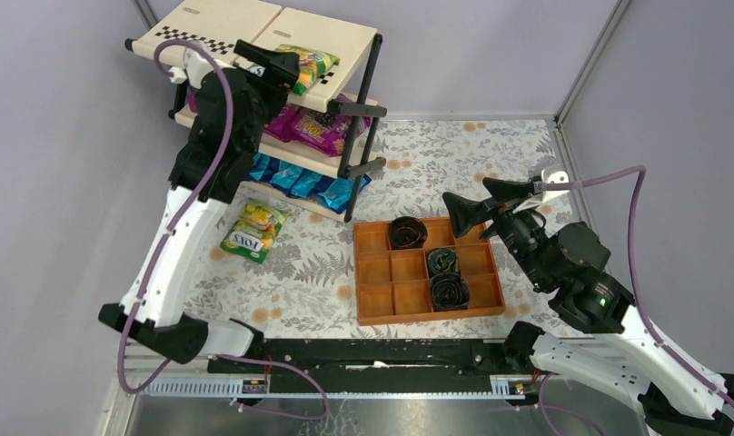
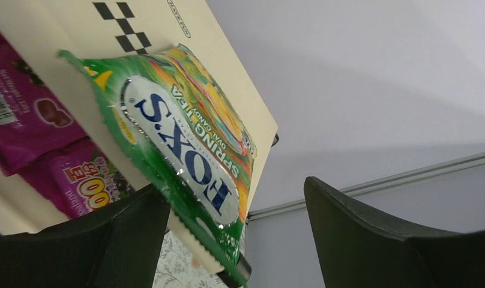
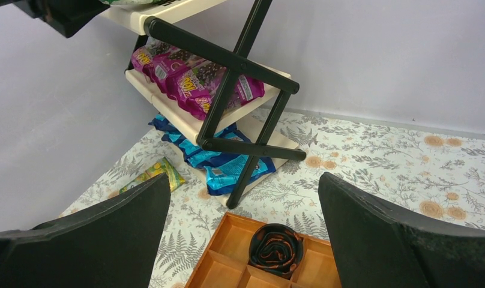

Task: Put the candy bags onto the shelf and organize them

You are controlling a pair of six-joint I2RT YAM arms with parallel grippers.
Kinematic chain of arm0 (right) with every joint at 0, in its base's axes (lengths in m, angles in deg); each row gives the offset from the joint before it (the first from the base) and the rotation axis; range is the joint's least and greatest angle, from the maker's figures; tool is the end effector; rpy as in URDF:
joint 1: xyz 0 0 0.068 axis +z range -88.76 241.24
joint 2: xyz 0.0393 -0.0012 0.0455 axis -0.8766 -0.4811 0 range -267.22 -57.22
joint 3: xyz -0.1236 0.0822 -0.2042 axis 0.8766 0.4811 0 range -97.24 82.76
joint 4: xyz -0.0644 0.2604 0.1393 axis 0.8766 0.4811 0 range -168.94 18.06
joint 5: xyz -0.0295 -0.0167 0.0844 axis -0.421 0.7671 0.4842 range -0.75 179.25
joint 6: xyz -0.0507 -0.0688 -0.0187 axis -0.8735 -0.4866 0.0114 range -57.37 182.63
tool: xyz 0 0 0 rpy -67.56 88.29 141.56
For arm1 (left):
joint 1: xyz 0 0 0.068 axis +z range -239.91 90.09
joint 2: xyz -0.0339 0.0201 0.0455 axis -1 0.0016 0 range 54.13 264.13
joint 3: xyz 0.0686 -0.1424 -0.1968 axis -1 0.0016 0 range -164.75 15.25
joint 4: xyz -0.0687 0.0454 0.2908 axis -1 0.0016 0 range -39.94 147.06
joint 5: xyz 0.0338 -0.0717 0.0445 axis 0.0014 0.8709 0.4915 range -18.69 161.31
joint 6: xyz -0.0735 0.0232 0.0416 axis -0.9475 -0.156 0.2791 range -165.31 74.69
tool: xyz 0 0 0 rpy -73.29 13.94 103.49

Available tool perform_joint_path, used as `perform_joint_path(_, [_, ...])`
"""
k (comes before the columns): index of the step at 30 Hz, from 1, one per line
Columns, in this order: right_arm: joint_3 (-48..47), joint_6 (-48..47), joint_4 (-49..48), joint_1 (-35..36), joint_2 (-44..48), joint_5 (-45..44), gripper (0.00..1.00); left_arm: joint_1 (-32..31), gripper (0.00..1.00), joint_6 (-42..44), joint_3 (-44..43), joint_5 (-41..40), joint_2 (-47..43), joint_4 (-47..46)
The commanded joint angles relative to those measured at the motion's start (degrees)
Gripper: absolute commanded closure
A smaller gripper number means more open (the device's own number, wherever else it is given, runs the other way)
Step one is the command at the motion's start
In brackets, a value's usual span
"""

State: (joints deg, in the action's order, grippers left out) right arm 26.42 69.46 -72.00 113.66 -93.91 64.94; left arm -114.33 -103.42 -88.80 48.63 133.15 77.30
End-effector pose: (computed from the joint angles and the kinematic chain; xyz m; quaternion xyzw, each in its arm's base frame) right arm 0.1580 0.1530 0.4439 -0.0849 0.6265 0.2632 0.7287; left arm 0.3355 -0.1195 0.5225 -0.3352 0.6367 -0.3418 0.6044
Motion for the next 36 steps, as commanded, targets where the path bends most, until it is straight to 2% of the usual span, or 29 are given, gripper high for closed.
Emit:
perform_joint_path(1, [0.5, -0.1, -3.7, -0.1, 0.0, 0.4, 0.00, 0.5, 0.16, 2.3, 2.8, -0.8, -5.6, -4.3])
perform_joint_path(6, [0.7, 0.6, -4.0, -0.1, -0.9, 1.5, 0.00, 1.1, 0.19, 2.0, 6.8, -0.9, -8.4, -3.3])
perform_joint_path(9, [0.8, 0.8, -3.9, -0.2, -1.0, 1.7, 0.00, 1.3, 0.30, 2.1, 9.0, -1.2, -10.5, -3.5])
perform_joint_path(11, [1.0, 1.0, -4.2, -0.2, -1.0, 1.8, 0.00, 1.3, 0.33, 2.2, 10.1, -1.2, -11.1, -4.3])
perform_joint_path(18, [0.9, 1.3, -4.0, -0.2, -1.1, 2.4, 0.00, 1.7, 0.33, 1.0, 10.8, -2.2, -10.1, -2.9])
perform_joint_path(22, [1.7, 1.3, -4.4, -0.2, -0.4, 2.0, 0.00, 2.5, 0.58, 2.5, 11.8, -1.7, -9.0, -6.1])
perform_joint_path(29, [1.7, 1.0, -4.2, -0.1, -0.4, 1.7, 0.00, 3.2, 0.83, 2.2, 9.1, 2.6, -4.6, -8.6])
perform_joint_path(36, [2.0, 0.8, -4.3, -0.2, -0.7, 1.3, 0.00, 3.2, 0.88, 2.4, 6.7, 4.5, -1.2, -10.5])
